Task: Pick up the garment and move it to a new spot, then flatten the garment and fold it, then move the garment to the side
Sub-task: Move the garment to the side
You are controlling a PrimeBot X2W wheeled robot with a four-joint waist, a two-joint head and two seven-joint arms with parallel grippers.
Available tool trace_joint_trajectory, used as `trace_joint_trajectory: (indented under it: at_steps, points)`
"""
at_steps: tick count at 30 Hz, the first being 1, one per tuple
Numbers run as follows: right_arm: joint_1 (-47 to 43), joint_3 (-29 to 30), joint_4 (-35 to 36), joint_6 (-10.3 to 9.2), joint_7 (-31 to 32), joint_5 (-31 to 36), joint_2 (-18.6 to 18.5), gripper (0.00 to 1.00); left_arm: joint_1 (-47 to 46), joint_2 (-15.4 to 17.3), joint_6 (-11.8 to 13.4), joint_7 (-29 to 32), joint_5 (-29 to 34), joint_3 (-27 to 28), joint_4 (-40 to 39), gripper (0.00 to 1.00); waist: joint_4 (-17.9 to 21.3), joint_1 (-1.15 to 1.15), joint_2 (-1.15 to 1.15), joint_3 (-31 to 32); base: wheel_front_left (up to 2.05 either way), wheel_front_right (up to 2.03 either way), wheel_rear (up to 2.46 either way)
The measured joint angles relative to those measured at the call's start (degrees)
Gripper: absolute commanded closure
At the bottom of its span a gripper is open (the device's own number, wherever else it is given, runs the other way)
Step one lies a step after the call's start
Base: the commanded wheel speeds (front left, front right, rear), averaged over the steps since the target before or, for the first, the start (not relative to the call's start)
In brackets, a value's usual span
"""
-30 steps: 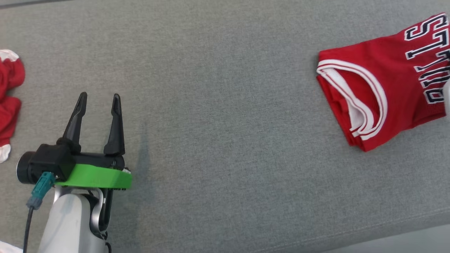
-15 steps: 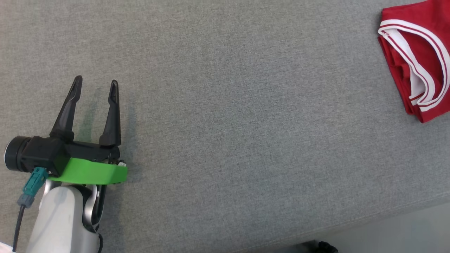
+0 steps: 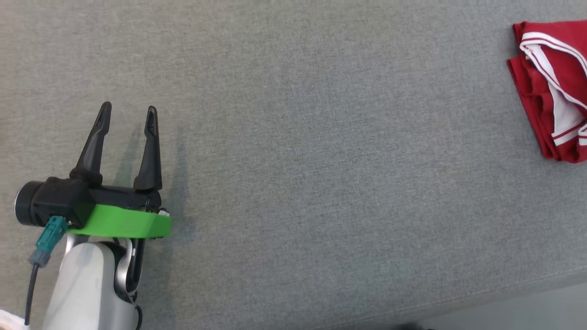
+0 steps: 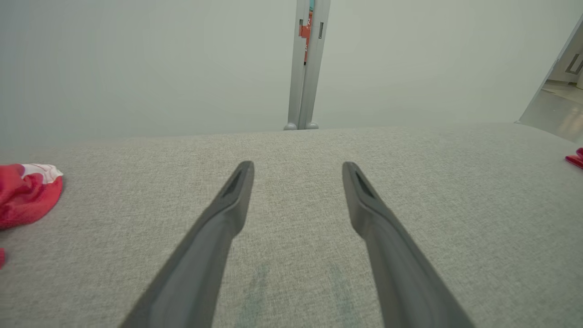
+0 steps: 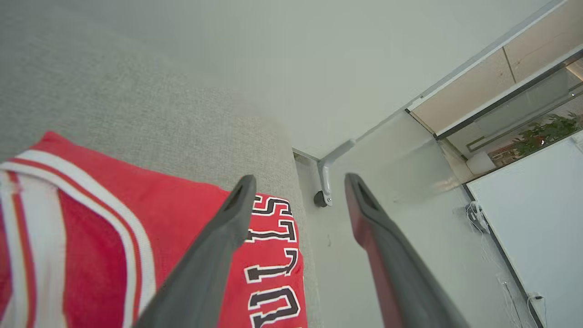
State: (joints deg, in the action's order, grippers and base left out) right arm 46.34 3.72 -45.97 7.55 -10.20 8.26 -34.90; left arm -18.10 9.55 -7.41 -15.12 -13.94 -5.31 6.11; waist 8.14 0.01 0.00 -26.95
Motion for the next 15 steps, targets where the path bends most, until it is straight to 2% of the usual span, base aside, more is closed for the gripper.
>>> trace_joint_trajectory:
  at_steps: [7,15]
  points:
    - [-9.06,4.36,6.42,0.0,-3.86,-8.44,11.25,0.0,2.87,-2.2,0.0,0.0,-0.4,1.87,2.36,0.0,-2.06,0.0,0.0,4.9,0.0,0.0,0.0]
    - [-21.8,0.35,19.23,-0.01,-4.61,-15.19,17.86,0.0,7.95,-3.89,0.0,0.0,-0.53,4.78,4.19,0.0,-4.35,-0.01,0.0,11.9,0.0,0.0,0.0]
